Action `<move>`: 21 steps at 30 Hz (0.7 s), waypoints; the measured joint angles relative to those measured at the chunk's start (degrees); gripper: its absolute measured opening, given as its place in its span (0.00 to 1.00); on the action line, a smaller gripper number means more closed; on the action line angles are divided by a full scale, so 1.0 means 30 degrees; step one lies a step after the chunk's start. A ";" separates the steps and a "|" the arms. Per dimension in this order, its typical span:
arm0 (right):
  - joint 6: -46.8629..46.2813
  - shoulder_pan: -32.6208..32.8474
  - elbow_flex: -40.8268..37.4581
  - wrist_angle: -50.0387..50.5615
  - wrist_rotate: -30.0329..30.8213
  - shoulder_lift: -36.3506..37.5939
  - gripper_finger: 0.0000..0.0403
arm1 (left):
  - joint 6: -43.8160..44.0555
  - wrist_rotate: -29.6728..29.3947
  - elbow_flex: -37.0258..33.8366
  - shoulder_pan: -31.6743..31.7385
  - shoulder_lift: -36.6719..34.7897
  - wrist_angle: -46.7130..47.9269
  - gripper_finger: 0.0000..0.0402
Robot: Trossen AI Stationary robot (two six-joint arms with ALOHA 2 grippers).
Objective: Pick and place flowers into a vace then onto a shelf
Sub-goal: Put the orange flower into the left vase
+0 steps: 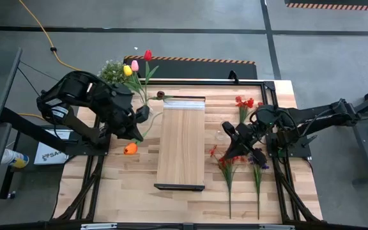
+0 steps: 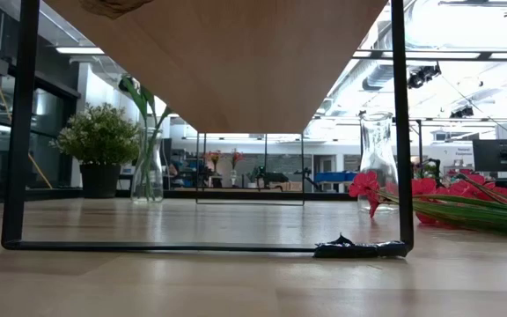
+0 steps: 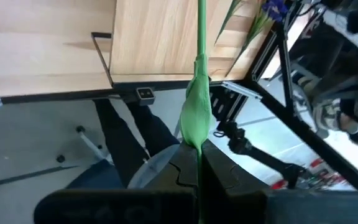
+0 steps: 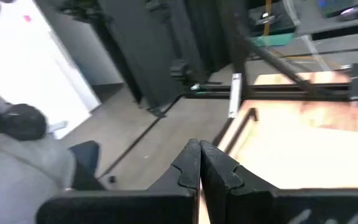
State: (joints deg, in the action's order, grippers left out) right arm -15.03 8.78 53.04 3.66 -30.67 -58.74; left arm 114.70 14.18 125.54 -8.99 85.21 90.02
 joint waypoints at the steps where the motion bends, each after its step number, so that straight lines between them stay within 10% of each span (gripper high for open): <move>1: -0.0029 0.0000 0.0001 0.0005 -0.0364 0.0000 0.00 | 0.0285 -0.0147 0.0000 0.0000 -0.0056 0.0005 0.08; 11: -0.0009 0.0000 -0.0001 0.0016 -0.2224 0.0000 0.00 | 0.0922 -0.0848 -0.1578 0.0000 -0.0563 -0.0034 0.08; 21: 0.4932 0.0007 -0.0001 -0.0190 -0.0333 -0.0043 0.00 | 0.1369 0.2885 -0.4561 0.0000 -0.1211 0.0000 0.08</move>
State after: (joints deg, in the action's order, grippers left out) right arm -0.23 8.80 53.04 3.09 -31.67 -58.87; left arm 118.80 22.83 111.85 -8.99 81.58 90.02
